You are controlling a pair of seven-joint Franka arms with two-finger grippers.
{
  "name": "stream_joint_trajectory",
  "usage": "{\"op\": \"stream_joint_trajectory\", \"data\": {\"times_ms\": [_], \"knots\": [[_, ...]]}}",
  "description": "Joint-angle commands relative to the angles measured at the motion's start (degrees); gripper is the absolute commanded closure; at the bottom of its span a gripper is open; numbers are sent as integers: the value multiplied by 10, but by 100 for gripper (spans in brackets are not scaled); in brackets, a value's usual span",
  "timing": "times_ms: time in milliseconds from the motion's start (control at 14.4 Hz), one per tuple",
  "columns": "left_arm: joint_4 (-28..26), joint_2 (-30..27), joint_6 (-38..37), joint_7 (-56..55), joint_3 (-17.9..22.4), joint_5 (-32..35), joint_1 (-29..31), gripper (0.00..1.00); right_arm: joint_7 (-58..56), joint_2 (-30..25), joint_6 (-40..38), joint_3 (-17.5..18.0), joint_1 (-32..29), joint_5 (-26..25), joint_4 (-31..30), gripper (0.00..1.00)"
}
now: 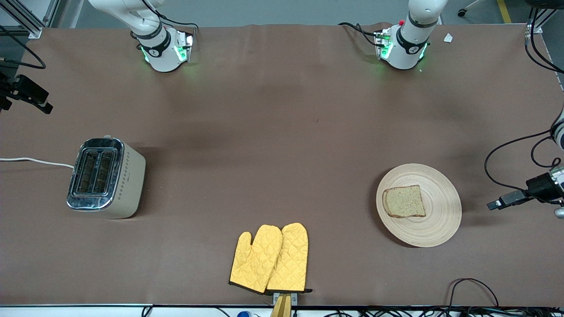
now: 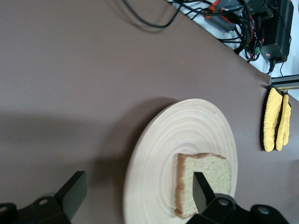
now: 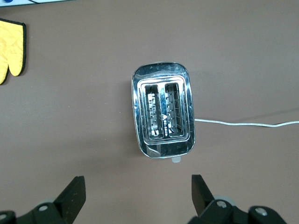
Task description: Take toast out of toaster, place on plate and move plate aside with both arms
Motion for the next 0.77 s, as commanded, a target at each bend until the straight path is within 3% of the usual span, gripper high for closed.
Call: {"op": "stream_joint_trajectory", "data": {"times_ms": [0, 279, 557, 697], "knots": [[54, -1, -28, -81, 4, 55, -50, 0, -6, -6, -5, 5, -13, -1, -1, 0], [79, -14, -40, -204, 4, 106, -118, 0, -6, -6, -4, 5, -14, -1, -1, 0], [75, -68, -42, -356, 2, 195, -185, 0, -6, -7, -5, 6, -13, -1, -1, 0], [76, -97, -93, -425, 3, 199, -217, 0, -6, -7, -5, 6, -14, -1, -1, 0]]}}
